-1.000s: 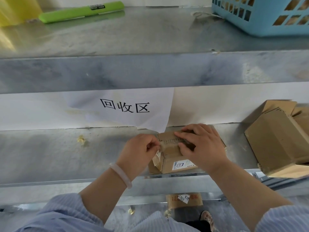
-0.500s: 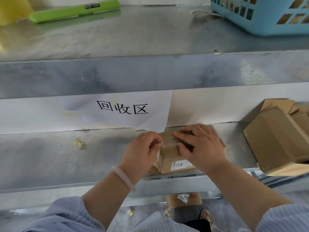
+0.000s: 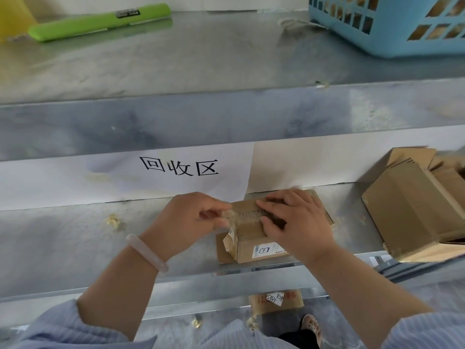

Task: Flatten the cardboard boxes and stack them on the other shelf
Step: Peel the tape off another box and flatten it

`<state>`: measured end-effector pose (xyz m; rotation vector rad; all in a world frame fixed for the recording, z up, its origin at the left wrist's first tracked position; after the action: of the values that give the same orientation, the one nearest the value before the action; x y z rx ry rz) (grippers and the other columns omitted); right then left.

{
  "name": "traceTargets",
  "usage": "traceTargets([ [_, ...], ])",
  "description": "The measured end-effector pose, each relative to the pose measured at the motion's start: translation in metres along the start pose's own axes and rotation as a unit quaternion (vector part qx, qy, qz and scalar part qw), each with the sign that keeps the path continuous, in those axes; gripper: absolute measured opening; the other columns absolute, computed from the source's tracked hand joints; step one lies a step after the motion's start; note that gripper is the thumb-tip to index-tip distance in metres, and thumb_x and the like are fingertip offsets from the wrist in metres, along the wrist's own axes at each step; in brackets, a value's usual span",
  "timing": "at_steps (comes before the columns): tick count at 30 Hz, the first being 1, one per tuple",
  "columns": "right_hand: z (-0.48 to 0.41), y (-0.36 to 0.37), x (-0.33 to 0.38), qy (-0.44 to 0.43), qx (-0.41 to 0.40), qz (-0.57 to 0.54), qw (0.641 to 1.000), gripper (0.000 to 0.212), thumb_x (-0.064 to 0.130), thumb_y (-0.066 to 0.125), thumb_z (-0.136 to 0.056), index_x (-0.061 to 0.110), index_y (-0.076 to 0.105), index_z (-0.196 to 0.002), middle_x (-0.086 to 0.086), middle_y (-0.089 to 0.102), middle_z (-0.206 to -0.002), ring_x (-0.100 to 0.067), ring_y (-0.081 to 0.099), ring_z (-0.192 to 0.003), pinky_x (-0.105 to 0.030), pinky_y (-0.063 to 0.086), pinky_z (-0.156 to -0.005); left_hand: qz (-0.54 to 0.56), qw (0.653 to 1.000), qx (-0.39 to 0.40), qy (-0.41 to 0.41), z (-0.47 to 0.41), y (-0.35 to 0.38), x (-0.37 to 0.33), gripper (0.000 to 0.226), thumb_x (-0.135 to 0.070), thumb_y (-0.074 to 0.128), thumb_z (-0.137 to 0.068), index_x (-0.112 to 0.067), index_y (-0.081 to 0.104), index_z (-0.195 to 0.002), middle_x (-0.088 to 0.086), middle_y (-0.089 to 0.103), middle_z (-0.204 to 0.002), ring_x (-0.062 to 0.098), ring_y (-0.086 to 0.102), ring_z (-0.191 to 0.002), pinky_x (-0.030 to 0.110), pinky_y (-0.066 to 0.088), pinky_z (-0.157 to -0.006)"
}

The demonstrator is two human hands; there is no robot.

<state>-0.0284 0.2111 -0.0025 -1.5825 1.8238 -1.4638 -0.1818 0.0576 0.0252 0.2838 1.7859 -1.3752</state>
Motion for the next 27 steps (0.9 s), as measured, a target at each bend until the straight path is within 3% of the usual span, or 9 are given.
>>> traceTargets([
  [4, 0.0, 0.001, 0.0, 0.008, 0.016, 0.003, 1.0, 0.03, 0.034, 0.076, -0.075, 0.031, 0.076, -0.105, 0.013, 0.067, -0.107, -0.017, 0.058, -0.108, -0.037, 0.037, -0.102, 0.008, 0.996, -0.092, -0.002, -0.002, -0.014, -0.005, 0.023, -0.025, 0.073, -0.082, -0.039, 0.07, -0.1, -0.022, 0.07, -0.085, -0.003, 0.063, -0.084, 0.01, 0.048, -0.077],
  [9, -0.001, 0.001, 0.0, 0.024, 0.014, -0.017, 0.999, 0.029, 0.033, 0.077, -0.074, 0.03, 0.076, -0.102, 0.014, 0.068, -0.107, -0.014, 0.056, -0.11, -0.029, 0.032, -0.103, -0.084, 0.986, -0.112, 0.089, -0.002, -0.003, -0.035, 0.016, -0.028, 0.065, -0.089, -0.024, 0.074, -0.101, -0.014, 0.067, -0.092, 0.0, 0.059, -0.087, 0.015, 0.046, -0.081],
  [12, -0.005, 0.004, 0.002, 0.053, 0.052, -0.059, 0.995, 0.026, 0.03, 0.068, -0.075, 0.03, 0.071, -0.1, 0.018, 0.064, -0.102, -0.002, 0.046, -0.103, -0.021, 0.033, -0.097, -0.131, 0.982, -0.045, 0.128, -0.009, 0.036, -0.061, 0.023, -0.024, 0.059, -0.09, -0.022, 0.07, -0.11, -0.006, 0.069, -0.1, 0.011, 0.059, -0.094, 0.023, 0.044, -0.086],
  [14, -0.008, 0.005, -0.003, 0.1, 0.088, -0.109, 0.985, 0.032, 0.019, 0.059, -0.073, 0.035, 0.063, -0.1, 0.024, 0.056, -0.099, 0.009, 0.038, -0.093, -0.011, 0.031, -0.085, -0.156, 0.982, 0.013, 0.104, -0.014, 0.067, -0.067, 0.029, -0.024, 0.05, -0.094, -0.024, 0.062, -0.12, -0.005, 0.064, -0.113, 0.014, 0.056, -0.104, 0.032, 0.043, -0.093],
  [17, -0.006, -0.004, -0.022, 0.183, 0.062, -0.221, 0.956, 0.044, 0.003, 0.047, -0.077, 0.039, 0.059, -0.099, 0.023, 0.059, -0.105, 0.013, 0.048, -0.101, -0.006, 0.038, -0.078, -0.211, 0.975, 0.004, 0.075, -0.016, 0.083, -0.064, 0.025, -0.034, 0.04, -0.096, -0.024, 0.053, -0.115, -0.006, 0.06, -0.113, 0.014, 0.054, -0.105, 0.035, 0.045, -0.09],
  [20, 0.005, -0.023, -0.049, 0.24, -0.019, -0.234, 0.942, 0.05, 0.001, 0.046, -0.082, 0.043, 0.059, -0.107, 0.022, 0.059, -0.113, 0.003, 0.054, -0.105, -0.013, 0.042, -0.087, -0.271, 0.959, 0.014, 0.079, -0.016, 0.09, -0.061, 0.041, -0.047, 0.04, -0.094, -0.028, 0.045, -0.129, -0.006, 0.054, -0.118, 0.018, 0.049, -0.108, 0.039, 0.046, -0.09],
  [23, 0.025, -0.024, -0.08, 0.313, 0.01, -0.233, 0.92, 0.036, 0.02, 0.053, -0.094, 0.039, 0.057, -0.125, 0.018, 0.059, -0.12, 0.002, 0.054, -0.105, -0.016, 0.042, -0.09, -0.346, 0.935, 0.019, 0.072, -0.021, 0.099, -0.065, 0.049, -0.062, 0.034, -0.09, -0.032, 0.048, -0.127, -0.003, 0.047, -0.115, 0.019, 0.044, -0.104, 0.037, 0.046, -0.086],
  [25, 0.042, -0.014, -0.092, 0.368, 0.06, -0.291, 0.881, 0.018, 0.036, 0.053, -0.095, 0.046, 0.065, -0.105, 0.016, 0.067, -0.111, -0.003, 0.06, -0.099, -0.026, 0.049, -0.09, -0.373, 0.925, 0.013, 0.07, -0.027, 0.106, -0.071, 0.05, -0.065, 0.034, -0.088, -0.029, 0.052, -0.117, -0.002, 0.047, -0.114, 0.02, 0.045, -0.103, 0.036, 0.046, -0.084],
  [27, 0.057, -0.01, -0.094, 0.386, 0.075, -0.347, 0.851, 0.021, 0.04, 0.054, -0.095, 0.049, 0.071, -0.085, 0.015, 0.072, -0.096, -0.01, 0.066, -0.097, -0.039, 0.052, -0.094, -0.37, 0.926, 0.004, 0.075, -0.032, 0.111, -0.074, 0.048, -0.064, 0.035, -0.087, -0.024, 0.051, -0.11, -0.002, 0.048, -0.119, 0.021, 0.047, -0.107, 0.036, 0.045, -0.087],
])
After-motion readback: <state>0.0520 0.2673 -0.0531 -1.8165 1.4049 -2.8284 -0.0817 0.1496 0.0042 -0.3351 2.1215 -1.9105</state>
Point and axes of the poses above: each hand's wrist, its own z-axis away from the middle knuckle, its own y-axis out of the palm, x = y × z, the point moved 5 cm from there along -z, towards the middle knuckle
